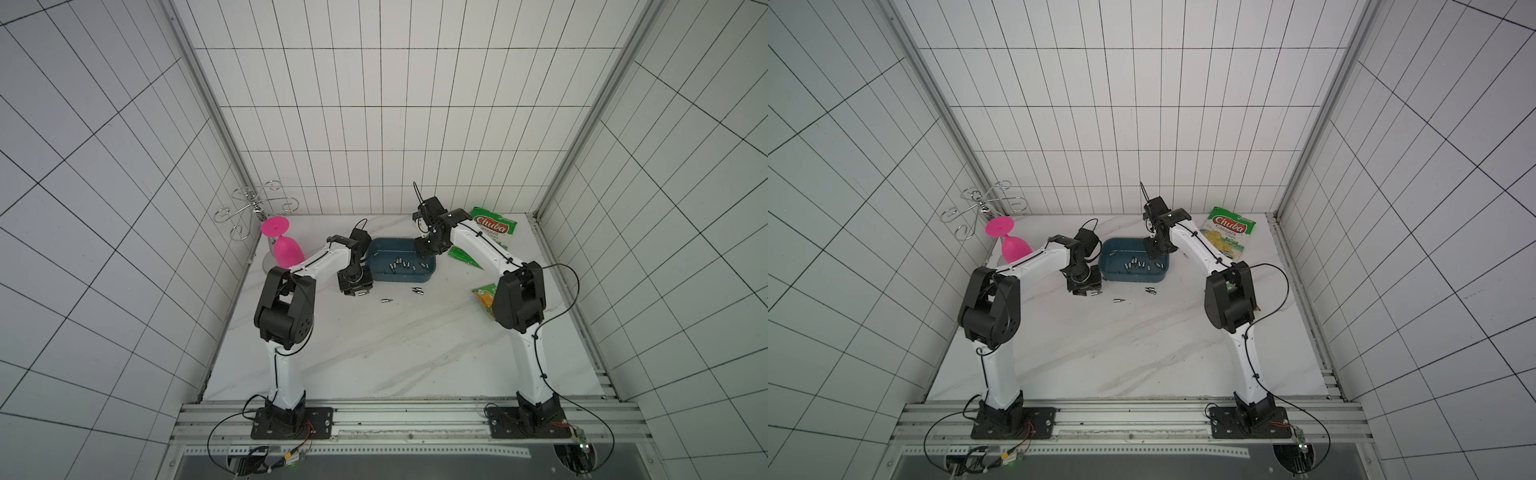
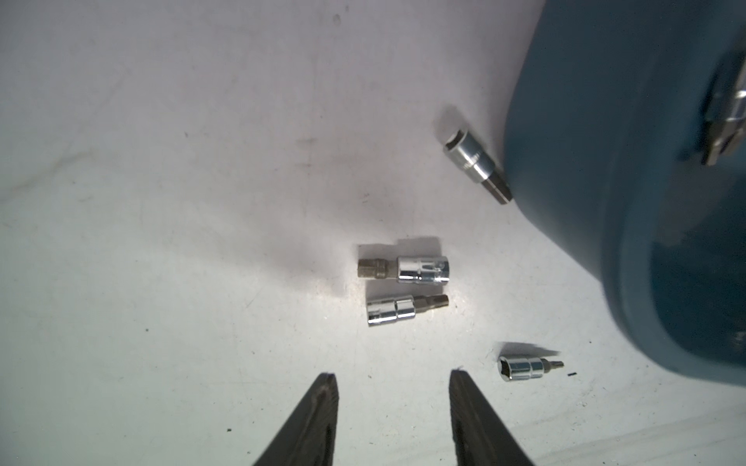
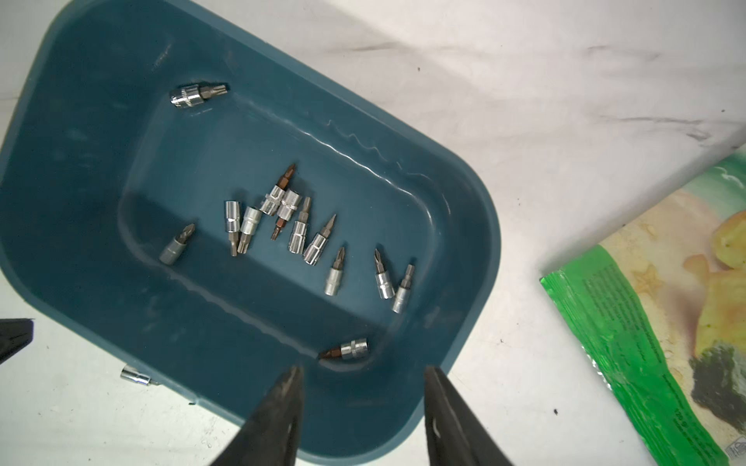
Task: Put the bit on the desktop into the storage box
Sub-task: Pick up the screwdriver bit from the center of the board.
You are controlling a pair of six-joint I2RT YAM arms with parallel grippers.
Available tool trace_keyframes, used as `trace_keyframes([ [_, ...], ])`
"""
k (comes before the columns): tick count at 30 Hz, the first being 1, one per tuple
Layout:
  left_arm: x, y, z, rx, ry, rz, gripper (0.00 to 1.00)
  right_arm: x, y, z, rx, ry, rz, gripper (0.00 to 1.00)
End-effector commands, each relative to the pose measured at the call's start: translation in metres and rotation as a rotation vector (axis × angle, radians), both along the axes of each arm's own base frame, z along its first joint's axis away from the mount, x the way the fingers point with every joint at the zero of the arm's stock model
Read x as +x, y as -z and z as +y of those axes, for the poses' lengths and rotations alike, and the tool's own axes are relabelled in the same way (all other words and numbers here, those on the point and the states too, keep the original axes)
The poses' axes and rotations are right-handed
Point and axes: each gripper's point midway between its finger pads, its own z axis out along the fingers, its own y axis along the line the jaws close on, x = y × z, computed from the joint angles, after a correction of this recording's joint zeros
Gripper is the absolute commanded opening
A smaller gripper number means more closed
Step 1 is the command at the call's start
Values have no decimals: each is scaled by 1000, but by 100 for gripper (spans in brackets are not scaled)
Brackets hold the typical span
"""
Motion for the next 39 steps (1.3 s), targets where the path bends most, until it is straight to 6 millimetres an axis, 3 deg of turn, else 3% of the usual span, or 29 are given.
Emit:
trace_keyframes([
  [1, 12, 2, -4, -2, 13, -20, 52, -4, -15, -10, -7, 24, -18, 51],
  [12, 18, 12, 13, 153, 98, -3, 52, -6, -25, -12, 4, 30, -32, 51],
  [39, 39, 19, 8, 69, 0, -15, 52, -8, -27, -18, -3, 37, -30, 49],
])
